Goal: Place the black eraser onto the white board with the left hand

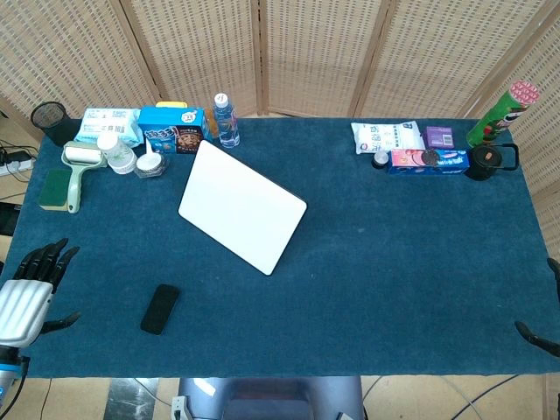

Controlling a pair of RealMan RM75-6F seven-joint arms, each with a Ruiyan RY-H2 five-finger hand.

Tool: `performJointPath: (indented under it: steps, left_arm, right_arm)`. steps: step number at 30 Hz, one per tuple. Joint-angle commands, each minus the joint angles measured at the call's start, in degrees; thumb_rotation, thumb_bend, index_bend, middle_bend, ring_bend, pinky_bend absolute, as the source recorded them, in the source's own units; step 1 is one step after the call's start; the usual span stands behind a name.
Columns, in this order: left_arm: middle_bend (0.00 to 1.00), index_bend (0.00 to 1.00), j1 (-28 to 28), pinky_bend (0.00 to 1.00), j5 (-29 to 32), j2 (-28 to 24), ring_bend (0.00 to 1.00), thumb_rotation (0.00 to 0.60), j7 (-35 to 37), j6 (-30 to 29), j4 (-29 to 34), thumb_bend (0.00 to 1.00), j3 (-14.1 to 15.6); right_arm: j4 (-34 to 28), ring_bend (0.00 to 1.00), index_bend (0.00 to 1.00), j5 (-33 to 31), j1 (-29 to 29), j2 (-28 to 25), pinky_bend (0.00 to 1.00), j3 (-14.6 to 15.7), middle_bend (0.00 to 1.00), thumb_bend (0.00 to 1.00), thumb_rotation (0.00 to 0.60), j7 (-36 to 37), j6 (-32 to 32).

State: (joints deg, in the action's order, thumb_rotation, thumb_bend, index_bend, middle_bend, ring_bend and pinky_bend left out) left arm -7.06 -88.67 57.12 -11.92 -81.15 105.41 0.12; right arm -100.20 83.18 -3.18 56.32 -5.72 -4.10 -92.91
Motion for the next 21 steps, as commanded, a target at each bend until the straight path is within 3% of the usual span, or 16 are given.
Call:
performJointPath:
  steps: [1, 7, 10, 15, 18, 21]
  left_arm:
    - [0.0, 0.0, -0.1, 0.06, 0.0, 0.1, 0.0, 0.6, -0.4, 0.2, 0.0, 0.08, 0.1]
    - [0.0, 0.0, -0.7, 0.06, -1.1, 0.0, 0.0, 0.6, -0.6, 1.3, -0.4, 0.08, 0.7]
    - [0.0, 0.0, -2.9, 0.06, -6.6, -0.9, 0.0, 0.6, 3.0, 3.5, -2.3, 0.09, 2.0]
    - [0.0, 0.0, -9.7, 0.06, -19.9, -1.2, 0.0, 0.6, 11.1, 5.6, -12.8, 0.09, 3.6]
    - [0.0, 0.0, -16.0, 0.06, -32.2, 0.9, 0.0, 0.6, 15.9, 2.9, -24.0, 0.1, 4.5]
    - [0.0, 0.0, -21.2, 0.06, -40.7, 3.6, 0.0, 0.6, 20.1, -1.4, -34.2, 0.11, 5.5]
  right_arm:
    - [0.0, 0.05, 0.07, 0.0, 0.0, 0.0, 0.0, 0.0, 0.03, 0.0, 0.6, 0.1, 0.0]
    - [0.1, 0.05, 0.07, 0.3, -0.1, -0.1, 0.0, 0.1, 0.03, 0.0, 0.6, 0.3, -0.1]
    - [0.1, 0.05, 0.07, 0.0, 0.0, -0.1, 0.0, -0.1, 0.03, 0.0, 0.6, 0.3, -0.1]
    - [0.5, 0.05, 0.07, -2.9, 0.9, 0.4, 0.0, -1.2, 0.03, 0.0, 0.6, -0.7, 1.7]
    - [0.6, 0.05, 0.07, -5.5, 1.8, 0.8, 0.0, -2.4, 0.03, 0.0, 0.6, -1.9, 3.0]
    - [0.5, 0.05, 0.07, -6.9, 2.2, 1.2, 0.0, -2.9, 0.03, 0.0, 0.6, -3.3, 3.4]
